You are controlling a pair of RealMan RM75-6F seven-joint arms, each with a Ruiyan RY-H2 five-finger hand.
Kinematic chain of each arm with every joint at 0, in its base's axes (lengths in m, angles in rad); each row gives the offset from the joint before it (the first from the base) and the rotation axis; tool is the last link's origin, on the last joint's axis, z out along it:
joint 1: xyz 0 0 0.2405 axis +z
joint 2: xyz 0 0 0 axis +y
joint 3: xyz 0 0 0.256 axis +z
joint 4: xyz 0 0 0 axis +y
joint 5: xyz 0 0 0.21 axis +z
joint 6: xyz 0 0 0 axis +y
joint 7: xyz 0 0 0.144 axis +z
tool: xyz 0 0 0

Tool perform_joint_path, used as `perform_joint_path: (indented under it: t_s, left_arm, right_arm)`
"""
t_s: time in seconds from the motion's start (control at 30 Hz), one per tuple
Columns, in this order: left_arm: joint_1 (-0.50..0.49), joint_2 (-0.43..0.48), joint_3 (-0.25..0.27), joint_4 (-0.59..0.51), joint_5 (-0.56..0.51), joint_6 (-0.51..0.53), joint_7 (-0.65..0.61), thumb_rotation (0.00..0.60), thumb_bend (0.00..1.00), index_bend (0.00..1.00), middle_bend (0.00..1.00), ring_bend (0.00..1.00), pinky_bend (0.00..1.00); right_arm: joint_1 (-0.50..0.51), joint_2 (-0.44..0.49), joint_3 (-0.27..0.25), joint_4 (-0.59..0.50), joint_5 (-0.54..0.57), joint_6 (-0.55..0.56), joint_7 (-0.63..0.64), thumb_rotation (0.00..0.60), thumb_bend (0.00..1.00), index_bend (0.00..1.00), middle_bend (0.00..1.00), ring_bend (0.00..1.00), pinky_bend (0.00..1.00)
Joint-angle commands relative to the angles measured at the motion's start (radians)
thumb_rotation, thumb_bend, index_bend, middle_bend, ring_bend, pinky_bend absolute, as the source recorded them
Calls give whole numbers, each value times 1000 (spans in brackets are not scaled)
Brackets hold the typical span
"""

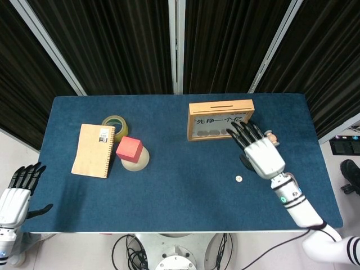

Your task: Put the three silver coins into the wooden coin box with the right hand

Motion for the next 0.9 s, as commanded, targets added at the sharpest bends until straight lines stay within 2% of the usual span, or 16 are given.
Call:
perform_joint_path:
  t_s: [0.03, 0.2, 0.3, 0.4, 0.53, 0.9]
  left_arm:
    - [-2, 0, -2, -5, 4, 3, 7, 600, 41, 15, 0, 0, 0]
    - [-3, 5, -4, -15, 5, 5, 19, 600, 40, 15, 0, 0, 0]
    - [-1, 8, -4, -18, 1, 5, 21, 600, 40, 15, 0, 0, 0]
    - [0, 6, -3, -16, -4, 0, 20, 600, 40, 15, 0, 0, 0]
    - [-1, 2, -2, -12, -5, -3, 21, 600, 40, 15, 0, 0, 0]
    - [1, 2, -2, -3, -16, -11, 12, 600, 40, 15, 0, 0, 0]
  right_arm:
    - [-113, -80, -98, 142, -76, 56, 71, 600, 358, 0, 0, 0, 0]
    - [-163, -169, -130, 327, -77, 12, 141, 600, 335, 0, 0, 0, 0]
    - [-179, -208, -131, 389, -79, -10, 190, 600, 333, 0, 0, 0, 0]
    - [-186, -242, -127, 430, -89, -26, 224, 600, 333, 17, 0, 0, 0]
    - [-189, -283, -109, 465, -89, -46, 249, 600, 333, 163, 0, 0, 0]
    - [-189, -361, -71, 536, -86, -99, 279, 600, 334, 282, 0, 0, 0]
